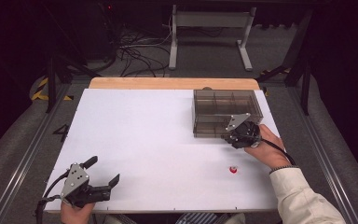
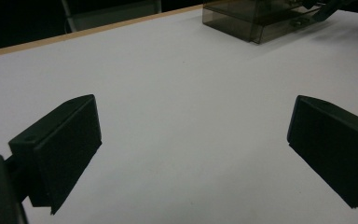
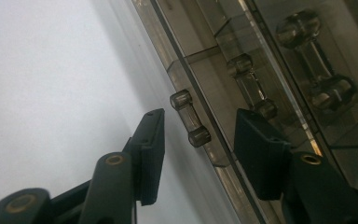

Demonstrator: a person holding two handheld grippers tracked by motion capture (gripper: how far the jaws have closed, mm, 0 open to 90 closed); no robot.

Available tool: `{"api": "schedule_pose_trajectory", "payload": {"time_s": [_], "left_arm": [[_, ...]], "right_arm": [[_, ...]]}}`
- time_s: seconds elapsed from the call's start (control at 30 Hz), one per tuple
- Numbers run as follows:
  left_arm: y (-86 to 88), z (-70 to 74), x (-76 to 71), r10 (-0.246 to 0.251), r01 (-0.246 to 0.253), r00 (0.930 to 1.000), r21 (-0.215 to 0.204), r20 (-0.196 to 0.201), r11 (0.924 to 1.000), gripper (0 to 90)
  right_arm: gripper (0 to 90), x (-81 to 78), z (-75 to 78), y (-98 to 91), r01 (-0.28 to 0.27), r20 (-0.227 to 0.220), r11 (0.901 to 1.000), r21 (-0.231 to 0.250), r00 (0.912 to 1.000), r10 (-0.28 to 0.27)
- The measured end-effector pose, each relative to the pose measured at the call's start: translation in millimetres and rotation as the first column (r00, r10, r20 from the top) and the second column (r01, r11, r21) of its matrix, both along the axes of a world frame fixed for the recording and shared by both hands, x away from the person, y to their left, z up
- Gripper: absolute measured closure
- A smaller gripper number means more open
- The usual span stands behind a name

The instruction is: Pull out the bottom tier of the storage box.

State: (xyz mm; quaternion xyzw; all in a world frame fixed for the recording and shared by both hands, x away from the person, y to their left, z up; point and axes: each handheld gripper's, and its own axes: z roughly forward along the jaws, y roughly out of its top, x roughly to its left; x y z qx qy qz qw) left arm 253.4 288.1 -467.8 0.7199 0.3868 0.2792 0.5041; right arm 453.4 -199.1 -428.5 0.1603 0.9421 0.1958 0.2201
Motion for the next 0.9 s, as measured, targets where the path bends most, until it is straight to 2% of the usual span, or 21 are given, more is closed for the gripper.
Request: {"api": "schedule_pose_trajectory", "payload": {"time_s": [0.2, 0.47, 0.53, 0.7, 0.9], "left_arm": [[0.0, -0.1, 0.1, 0.001, -0.001, 1.0000, 0.000, -0.002, 1.0000, 3.6], [0.0, 0.0, 0.1, 0.000, 0.000, 1.0000, 0.000, 0.000, 1.0000, 3.6], [0.0, 0.0, 0.0, 0.001, -0.001, 1.0000, 0.001, -0.001, 1.0000, 3.6], [-0.2, 0.1, 0.3, -0.001, 0.001, 1.0000, 0.001, -0.001, 1.0000, 3.7], [-1.6, 0.2, 1.4, -0.005, 0.005, 1.0000, 0.003, 0.001, 1.0000, 3.7]], "right_arm": [[55.3, 1.0, -3.8, 1.0, 0.003, -0.003, 0.9996, -0.028, 1.0000, -0.003], [58.6, 1.1, -3.3, 1.2, 0.029, -0.005, 0.9996, 0.001, 0.9996, -0.029], [60.5, 0.8, -1.8, -0.1, 0.014, -0.012, 0.9998, -0.011, 0.9998, -0.014], [66.6, -1.8, 1.1, -2.8, 0.010, -0.041, 1.0000, -0.003, 0.9991, -0.010], [68.1, -7.6, 3.9, -3.4, 0.009, -0.081, 1.0000, 0.004, 0.9966, -0.008]]}}
